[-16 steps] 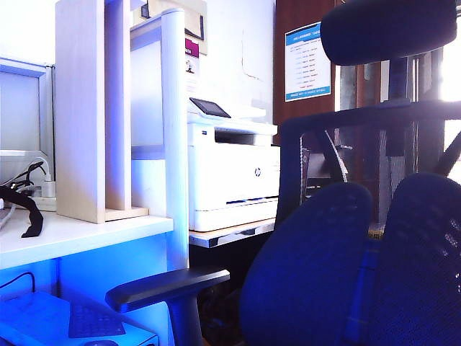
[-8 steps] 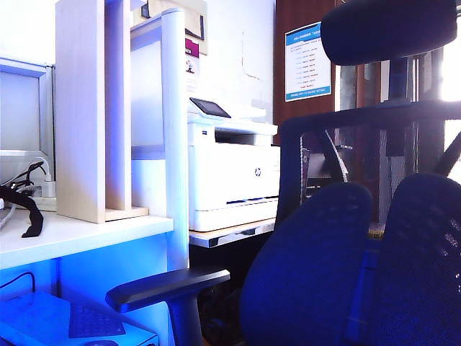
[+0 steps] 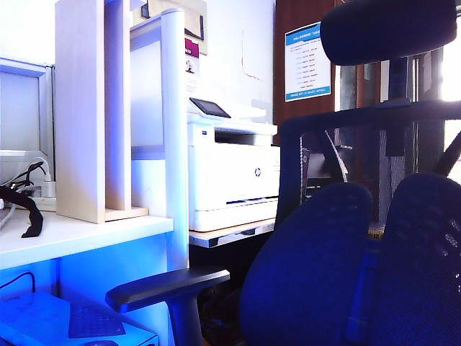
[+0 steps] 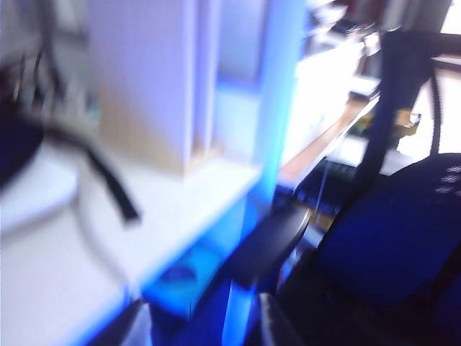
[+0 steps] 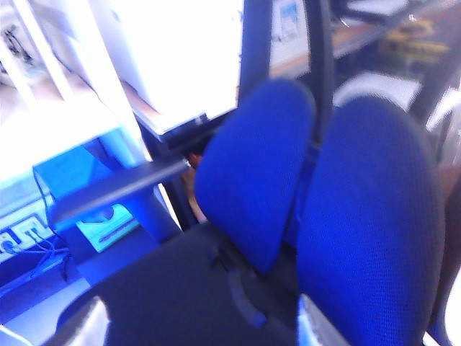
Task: Grab the backpack from the chair and place it on the desk.
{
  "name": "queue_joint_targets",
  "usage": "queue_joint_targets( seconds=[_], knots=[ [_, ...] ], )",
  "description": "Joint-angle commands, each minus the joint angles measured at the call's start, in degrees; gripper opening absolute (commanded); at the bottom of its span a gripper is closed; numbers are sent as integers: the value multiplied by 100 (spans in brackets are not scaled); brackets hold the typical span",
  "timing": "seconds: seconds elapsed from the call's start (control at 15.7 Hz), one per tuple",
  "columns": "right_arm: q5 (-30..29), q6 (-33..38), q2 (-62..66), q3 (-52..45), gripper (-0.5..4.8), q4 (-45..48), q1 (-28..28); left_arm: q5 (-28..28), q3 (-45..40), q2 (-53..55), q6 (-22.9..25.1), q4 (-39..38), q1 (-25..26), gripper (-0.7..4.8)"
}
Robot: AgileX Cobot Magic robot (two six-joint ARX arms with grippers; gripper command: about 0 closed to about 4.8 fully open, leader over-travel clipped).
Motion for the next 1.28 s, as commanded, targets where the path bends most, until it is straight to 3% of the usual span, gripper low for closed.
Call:
queue_joint_targets(
  seconds=[0.06,0.13,0.19,0.32,0.57,1.28],
  knots=[
    [20,22,-361,-302,176,109,2,-190,-417,2,-487,15,7,117],
    [24,20,-457,-385,150,109,2,-188,-568,2,-450,66,7,33],
    [22,17,-501,-452,106,114,2,-199,-691,2,-354,85,7,-6],
    [22,11,-501,-592,19,109,2,-118,-1078,2,-179,356,7,-6],
    [26,-286,-501,-643,6,107,0,-138,-1602,7,-111,348,7,-6],
    [22,-280,-501,-643,8,114,-4,-166,-1604,2,-116,361,7,-5]
  ],
)
